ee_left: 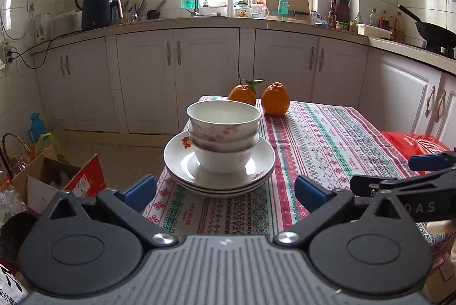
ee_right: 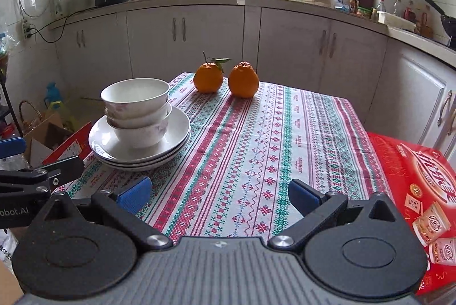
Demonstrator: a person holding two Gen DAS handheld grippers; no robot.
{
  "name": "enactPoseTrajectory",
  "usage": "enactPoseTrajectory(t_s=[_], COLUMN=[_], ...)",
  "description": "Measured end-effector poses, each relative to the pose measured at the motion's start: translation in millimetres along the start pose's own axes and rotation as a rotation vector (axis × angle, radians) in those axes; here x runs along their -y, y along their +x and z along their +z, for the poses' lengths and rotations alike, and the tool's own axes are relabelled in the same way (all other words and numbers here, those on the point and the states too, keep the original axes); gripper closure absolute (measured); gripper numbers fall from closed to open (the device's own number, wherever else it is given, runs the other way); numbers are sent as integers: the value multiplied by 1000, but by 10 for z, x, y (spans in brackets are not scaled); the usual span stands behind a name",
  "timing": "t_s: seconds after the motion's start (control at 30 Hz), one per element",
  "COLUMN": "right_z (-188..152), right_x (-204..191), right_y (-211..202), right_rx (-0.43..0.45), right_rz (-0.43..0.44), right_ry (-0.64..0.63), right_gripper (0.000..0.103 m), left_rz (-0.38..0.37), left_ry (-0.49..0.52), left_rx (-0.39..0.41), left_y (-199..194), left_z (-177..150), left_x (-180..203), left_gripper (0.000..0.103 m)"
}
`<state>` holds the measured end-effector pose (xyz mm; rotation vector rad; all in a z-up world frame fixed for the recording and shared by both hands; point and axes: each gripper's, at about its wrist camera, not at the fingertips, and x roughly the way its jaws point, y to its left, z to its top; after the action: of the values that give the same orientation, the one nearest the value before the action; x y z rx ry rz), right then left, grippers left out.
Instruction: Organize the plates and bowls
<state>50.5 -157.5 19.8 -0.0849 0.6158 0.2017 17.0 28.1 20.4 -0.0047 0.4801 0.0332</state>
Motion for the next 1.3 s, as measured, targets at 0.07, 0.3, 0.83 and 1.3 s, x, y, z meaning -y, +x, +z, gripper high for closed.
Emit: enactPoseTrajectory(t_s=[0.07, 0.3, 0.83, 1.3], right_z=[6, 24, 30, 31], right_x=[-3, -23, -19, -24], right_y=[-38, -86, -110, -161], right_rx=[11, 29, 34, 49], right_rz=[-2, -25, -42, -56], right_ry=[6, -2, 1, 2], right_gripper=[0, 0, 0, 0], left_rz=[-1, 17, 17, 22], left_ry=[-2, -3, -5, -5], left_rx=[10, 9, 4, 6], left_y=[-22, -59, -70, -95], left_z=[4, -2, 8, 36], left_x=[8, 40, 56, 70], left_gripper=[1, 1, 1, 1])
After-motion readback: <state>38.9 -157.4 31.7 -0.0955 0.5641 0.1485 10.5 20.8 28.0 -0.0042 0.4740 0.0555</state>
